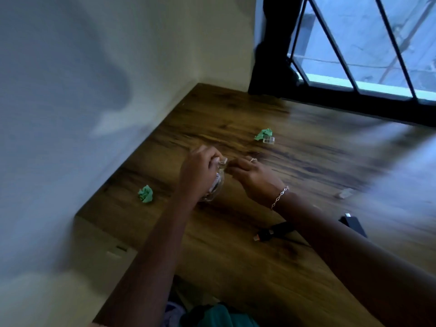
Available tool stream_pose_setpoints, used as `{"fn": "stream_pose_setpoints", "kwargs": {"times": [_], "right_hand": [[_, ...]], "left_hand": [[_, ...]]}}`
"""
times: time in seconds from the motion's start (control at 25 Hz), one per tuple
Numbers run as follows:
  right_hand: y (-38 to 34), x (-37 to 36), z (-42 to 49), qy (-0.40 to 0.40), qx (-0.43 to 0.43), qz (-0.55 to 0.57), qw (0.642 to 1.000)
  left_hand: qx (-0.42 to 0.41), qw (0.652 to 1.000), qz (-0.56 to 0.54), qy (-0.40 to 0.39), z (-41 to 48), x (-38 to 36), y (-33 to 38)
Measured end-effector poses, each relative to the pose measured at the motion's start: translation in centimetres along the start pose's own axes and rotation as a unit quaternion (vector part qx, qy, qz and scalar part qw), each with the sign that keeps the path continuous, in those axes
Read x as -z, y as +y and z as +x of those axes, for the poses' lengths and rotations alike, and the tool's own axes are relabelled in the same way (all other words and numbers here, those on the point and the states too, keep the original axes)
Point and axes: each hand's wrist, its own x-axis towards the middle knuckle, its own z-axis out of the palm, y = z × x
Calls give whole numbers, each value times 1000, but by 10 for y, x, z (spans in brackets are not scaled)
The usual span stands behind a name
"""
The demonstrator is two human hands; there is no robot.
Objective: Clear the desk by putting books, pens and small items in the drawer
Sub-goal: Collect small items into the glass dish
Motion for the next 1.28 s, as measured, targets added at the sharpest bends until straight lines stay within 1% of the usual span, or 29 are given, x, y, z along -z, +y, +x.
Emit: {"fn": "stream_pose_setpoints", "kwargs": {"times": [0.12, 0.24, 0.32, 0.4, 0.52, 0.64, 0.76, 1.0, 1.16, 1.24, 1.28], "right_hand": [[10, 12, -24, 8, -114, -73, 991], [18, 25, -49, -33, -223, -67, 972], [22, 37, -70, -46, -273, -74, 958], [21, 51, -88, -45, -305, -85, 947], [11, 68, -113, -44, -341, -88, 935], [-10, 80, -139, -31, -362, -85, 928], [-34, 91, -167, -18, -368, -84, 926], [-80, 106, -211, 3, -405, -78, 911], [-104, 109, -230, -11, -429, -78, 900], [-113, 110, -234, 15, -442, -57, 895], [-118, 111, -235, 40, -444, -44, 894]], "left_hand": [[-47, 999, -6, -17, 0, -17, 25], [-69, 996, 13, -49, -3, -33, 50], [-85, 993, 36, -67, -10, -43, 69], [-102, 989, 60, -85, -20, -51, 87], [-120, 980, 87, -130, -41, -59, 108], [-139, 973, 101, -156, -68, -64, 123], [-144, 973, 93, -155, -97, -64, 139], [-169, 970, 74, -161, -152, -61, 156], [-171, 970, 61, -161, -180, -54, 162], [-162, 974, 28, -155, -189, -49, 164], [-158, 978, 4, -139, -195, -46, 166]]}}
